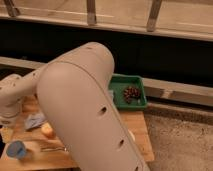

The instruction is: Stack cups into tray

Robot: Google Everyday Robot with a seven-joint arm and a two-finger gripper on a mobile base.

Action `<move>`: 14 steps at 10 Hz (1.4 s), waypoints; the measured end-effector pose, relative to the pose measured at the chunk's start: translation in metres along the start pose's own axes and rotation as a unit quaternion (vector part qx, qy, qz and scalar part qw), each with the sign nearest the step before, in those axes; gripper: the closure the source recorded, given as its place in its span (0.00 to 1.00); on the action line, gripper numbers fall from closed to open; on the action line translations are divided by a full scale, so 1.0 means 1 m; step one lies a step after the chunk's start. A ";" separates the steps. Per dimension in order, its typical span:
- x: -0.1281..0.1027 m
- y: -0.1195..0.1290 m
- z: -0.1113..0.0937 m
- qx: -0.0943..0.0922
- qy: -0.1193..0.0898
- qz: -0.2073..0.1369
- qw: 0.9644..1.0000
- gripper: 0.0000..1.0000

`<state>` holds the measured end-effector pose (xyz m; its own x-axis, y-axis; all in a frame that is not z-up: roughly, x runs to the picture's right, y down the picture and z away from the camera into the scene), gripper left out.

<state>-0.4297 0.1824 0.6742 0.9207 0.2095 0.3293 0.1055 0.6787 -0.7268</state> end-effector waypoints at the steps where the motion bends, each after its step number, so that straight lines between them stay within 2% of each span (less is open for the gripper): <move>1: 0.002 0.000 0.011 -0.005 0.000 0.003 1.000 0.34; 5: 0.014 0.005 0.042 -0.018 -0.010 0.023 1.000 0.34; 9: 0.023 0.006 0.058 0.001 -0.043 0.045 0.998 0.34; 13: 0.031 -0.001 0.074 0.006 -0.054 0.059 0.997 0.34; 14: 0.032 -0.003 0.079 0.003 -0.053 0.065 0.996 0.38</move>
<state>-0.4306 0.2421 0.7345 0.8815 0.3695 0.2941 -0.0157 0.6453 -0.7638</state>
